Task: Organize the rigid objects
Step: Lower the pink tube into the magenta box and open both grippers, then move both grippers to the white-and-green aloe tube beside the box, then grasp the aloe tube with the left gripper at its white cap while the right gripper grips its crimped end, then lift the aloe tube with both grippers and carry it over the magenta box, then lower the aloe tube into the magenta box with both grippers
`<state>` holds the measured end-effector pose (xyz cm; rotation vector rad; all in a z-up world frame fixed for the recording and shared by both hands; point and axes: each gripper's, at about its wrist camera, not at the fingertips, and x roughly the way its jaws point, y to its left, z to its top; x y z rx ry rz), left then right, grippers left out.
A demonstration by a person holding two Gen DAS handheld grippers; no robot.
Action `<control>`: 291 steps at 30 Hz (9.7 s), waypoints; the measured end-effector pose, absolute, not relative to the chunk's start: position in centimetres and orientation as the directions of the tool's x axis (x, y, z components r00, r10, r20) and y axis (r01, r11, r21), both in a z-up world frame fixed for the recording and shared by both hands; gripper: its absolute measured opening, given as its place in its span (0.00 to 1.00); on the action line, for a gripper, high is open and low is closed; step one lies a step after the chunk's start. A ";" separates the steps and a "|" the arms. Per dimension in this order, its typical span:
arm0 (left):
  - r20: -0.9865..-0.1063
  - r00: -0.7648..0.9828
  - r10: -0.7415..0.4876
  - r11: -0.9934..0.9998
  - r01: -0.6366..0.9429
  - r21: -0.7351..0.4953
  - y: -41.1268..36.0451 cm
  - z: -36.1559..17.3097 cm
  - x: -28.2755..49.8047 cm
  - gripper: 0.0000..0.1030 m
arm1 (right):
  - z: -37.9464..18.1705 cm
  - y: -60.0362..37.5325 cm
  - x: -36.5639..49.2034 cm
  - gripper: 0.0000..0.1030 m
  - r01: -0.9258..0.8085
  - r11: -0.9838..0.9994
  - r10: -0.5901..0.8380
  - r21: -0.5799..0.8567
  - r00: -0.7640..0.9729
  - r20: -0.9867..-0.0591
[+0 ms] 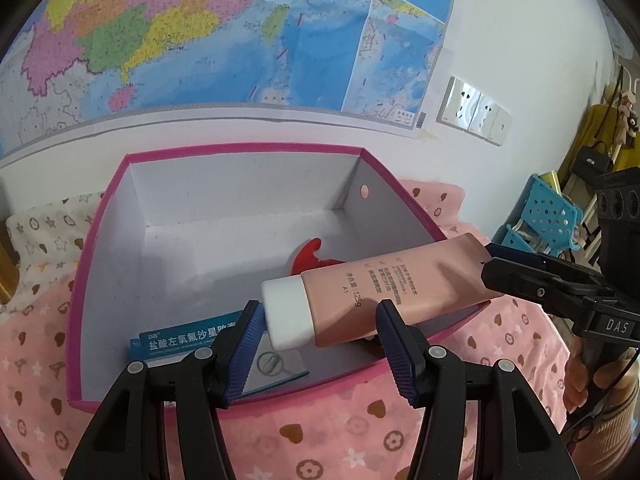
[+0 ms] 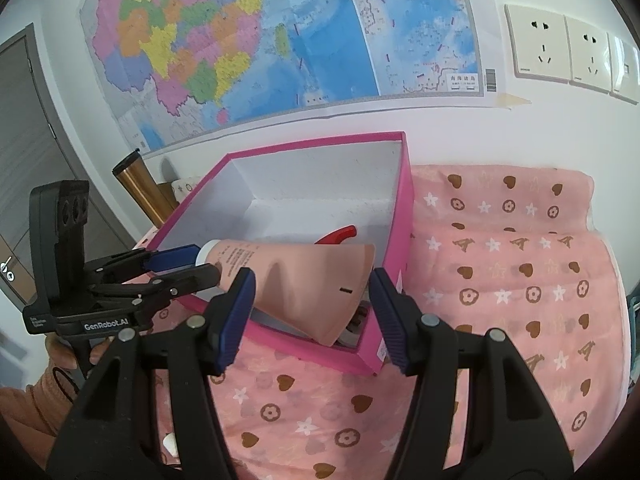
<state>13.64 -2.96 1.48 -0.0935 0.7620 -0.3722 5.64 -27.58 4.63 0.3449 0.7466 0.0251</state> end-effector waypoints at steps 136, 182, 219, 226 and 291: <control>-0.742 0.563 -0.363 0.922 0.335 -0.197 -4.4 -3.7 0.0 0.54 | -3.9 -21.2 -4.5 0.60 0.128 0.897 0.277 0.423 0.585 -0.763; -0.652 0.670 -0.354 0.929 0.333 -0.162 -4.3 0.5 1.1 0.54 | 1.9 -21.7 -2.8 0.60 0.062 0.937 0.210 0.343 0.685 -0.698; -0.609 0.717 -0.340 0.934 0.332 -0.131 -4.6 2.8 3.8 0.54 | 4.7 -22.8 -0.7 0.60 0.050 0.954 0.167 0.296 0.731 -0.661; -0.602 0.723 -0.340 0.934 0.334 -0.127 -4.7 3.1 4.0 0.54 | 5.1 -23.1 -0.4 0.60 0.049 0.955 0.163 0.293 0.738 -0.655; -0.608 0.733 -0.306 0.946 0.305 -0.109 -5.2 3.4 7.9 0.54 | 5.6 -25.2 2.4 0.60 0.060 0.952 0.157 0.300 0.748 -0.645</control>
